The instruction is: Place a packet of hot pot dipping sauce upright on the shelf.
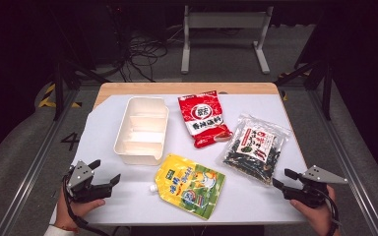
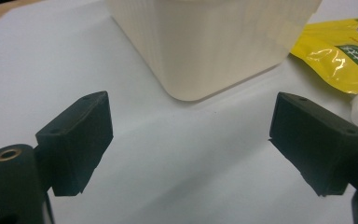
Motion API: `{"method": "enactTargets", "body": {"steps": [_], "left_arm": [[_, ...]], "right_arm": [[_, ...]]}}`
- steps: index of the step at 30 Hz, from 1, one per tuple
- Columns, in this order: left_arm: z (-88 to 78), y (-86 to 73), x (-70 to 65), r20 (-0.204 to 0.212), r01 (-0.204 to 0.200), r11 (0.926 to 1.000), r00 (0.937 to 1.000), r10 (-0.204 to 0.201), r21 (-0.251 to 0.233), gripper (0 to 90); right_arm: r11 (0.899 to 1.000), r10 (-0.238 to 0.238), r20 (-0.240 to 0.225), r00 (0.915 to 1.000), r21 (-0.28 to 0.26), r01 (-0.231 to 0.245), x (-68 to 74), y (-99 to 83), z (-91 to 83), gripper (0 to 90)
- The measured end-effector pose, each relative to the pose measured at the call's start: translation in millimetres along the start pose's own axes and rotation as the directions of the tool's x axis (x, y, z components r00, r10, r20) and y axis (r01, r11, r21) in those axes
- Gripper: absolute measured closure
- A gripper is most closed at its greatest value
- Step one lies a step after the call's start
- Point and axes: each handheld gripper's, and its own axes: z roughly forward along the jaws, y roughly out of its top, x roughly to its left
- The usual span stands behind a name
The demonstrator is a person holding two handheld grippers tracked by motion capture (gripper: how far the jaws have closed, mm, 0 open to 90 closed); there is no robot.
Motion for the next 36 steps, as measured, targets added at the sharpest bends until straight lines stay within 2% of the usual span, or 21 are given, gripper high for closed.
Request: {"method": "enactTargets", "body": {"steps": [1, 3, 8, 11, 13, 16, 19, 20, 21, 22, 23, 24, 26, 27, 28, 30, 31, 32, 33, 35, 36], "left_arm": [[2.0, -0.1, -2.2, 0.018, -0.001, 1.0, 0.9998, 0.001, 0.008, 14.3], [3.4, 0.3, -3.8, 0.019, -0.012, 0.9998, 0.9997, 0.012, 0.015, 15.0], [8.6, 2.2, -13.5, 0.083, -0.036, 0.9989, 0.9959, 0.034, 0.029, 16.2], [4.0, 6.2, -20.6, 0.123, -0.053, 0.9986, 0.9911, 0.051, 0.01, 18.6], [0.0, 13.4, -28.5, 0.154, -0.045, 0.9989, 0.987, 0.046, -0.009, 18.8], [-3.0, 25.5, -45.6, 0.212, -0.075, 0.9963, 0.9738, 0.082, -0.041, 21.0], [-0.4, 39.7, -67.2, 0.265, -0.11, 0.9921, 0.9563, 0.122, -0.061, 21.3], [1.4, 43.7, -73.9, 0.279, -0.108, 0.9919, 0.9526, 0.122, -0.067, 21.5], [4.2, 47.8, -79.9, 0.306, -0.103, 0.9921, 0.9444, 0.12, -0.072, 21.9], [8.2, 52.1, -86.3, 0.322, -0.096, 0.9933, 0.9401, 0.112, -0.065, 22.0], [14.2, 58.2, -93.6, 0.345, -0.091, 0.9942, 0.9325, 0.105, -0.056, 21.9], [20.1, 63.3, -99.8, 0.359, -0.082, 0.9956, 0.9289, 0.093, -0.045, 21.3], [30.5, 71.9, -109.2, 0.351, -0.082, 0.9965, 0.9326, 0.083, -0.017, 21.3], [39.0, 78.6, -116.5, 0.382, -0.072, 0.9973, 0.9212, 0.071, -0.012, 20.7], [44.5, 82.7, -121.2, 0.398, -0.074, 0.9973, 0.9148, 0.071, -0.008, 20.4], [60.3, 94.9, -133.9, 0.385, -0.101, 0.9949, 0.9186, 0.089, 0.01, 19.8], [71.6, 102.3, -138.9, 0.386, -0.108, 0.9941, 0.9172, 0.097, 0.007, 18.2], [83.9, 109.1, -141.2, 0.377, -0.082, 0.9964, 0.9237, 0.067, 0.024, 17.7], [91.5, 112.7, -141.5, 0.376, -0.06, 0.9973, 0.926, 0.039, 0.043, 17.4], [109.1, 119.8, -138.7, 0.385, -0.008, 0.9982, 0.9229, -0.016, 0.06, 16.4], [120.8, 124.0, -135.9, 0.39, 0.028, 0.9962, 0.9192, -0.058, 0.082, 16.4]], "right_arm": [[1.0, -0.007, 0.001, 1.0, 0.0, 0.007, 0.2, 0.0, 0.4, 35.9], [1.0, -0.009, -0.002, 1.0, -0.003, 0.009, 0.3, 1.2, 0.0, 36.7], [1.0, -0.019, -0.013, 0.9997, -0.011, 0.019, 2.5, 5.9, -0.1, 40.9], [0.999, -0.036, -0.033, 0.9988, -0.013, 0.036, 5.6, 11.1, 2.5, 43.7], [0.999, -0.043, -0.042, 0.9982, -0.011, 0.043, 7.5, 12.9, 5.3, 44.0], [0.999, -0.05, -0.045, 0.9978, 0.002, 0.05, 9.2, 12.3, 8.2, 43.2], [0.999, -0.048, -0.041, 0.998, -0.002, 0.048, 8.8, 11.7, 7.8, 40.7], [0.999, -0.039, -0.04, 0.9984, -0.003, 0.039, 7.6, 11.1, 6.8, 39.9], [0.999, -0.034, -0.04, 0.9986, -0.002, 0.034, 6.7, 10.3, 6.6, 39.3], [1.0, -0.03, -0.04, 0.9987, -0.001, 0.03, 6.1, 9.6, 6.7, 38.7], [1.0, -0.027, -0.042, 0.9987, 0.002, 0.028, 5.7, 9.0, 6.9, 38.2], [1.0, -0.026, -0.044, 0.9987, 0.005, 0.026, 5.8, 8.6, 7.2, 37.6], [0.999, -0.03, -0.045, 0.9985, 0.01, 0.03, 6.3, 8.4, 7.7, 37.1], [0.999, -0.032, -0.049, 0.9983, 0.012, 0.033, 7.0, 8.2, 7.9, 36.7], [0.999, -0.037, -0.052, 0.998, 0.015, 0.038, 8.2, 8.4, 8.1, 35.5], [0.999, -0.051, -0.058, 0.997, 0.014, 0.052, 10.4, 8.9, 7.8, 34.8], [0.998, -0.058, -0.06, 0.9965, 0.014, 0.059, 10.9, 9.0, 7.8, 34.6], [0.998, -0.056, -0.063, 0.9964, 0.018, 0.058, 11.9, 9.1, 7.9, 34.4], [0.998, -0.058, -0.064, 0.9963, 0.021, 0.059, 12.3, 8.8, 8.3, 34.4], [0.998, -0.057, -0.068, 0.9961, 0.022, 0.059, 12.2, 8.2, 8.6, 34.3], [0.998, -0.057, -0.069, 0.996, 0.023, 0.058, 12.0, 7.9, 8.5, 34.3]]}}
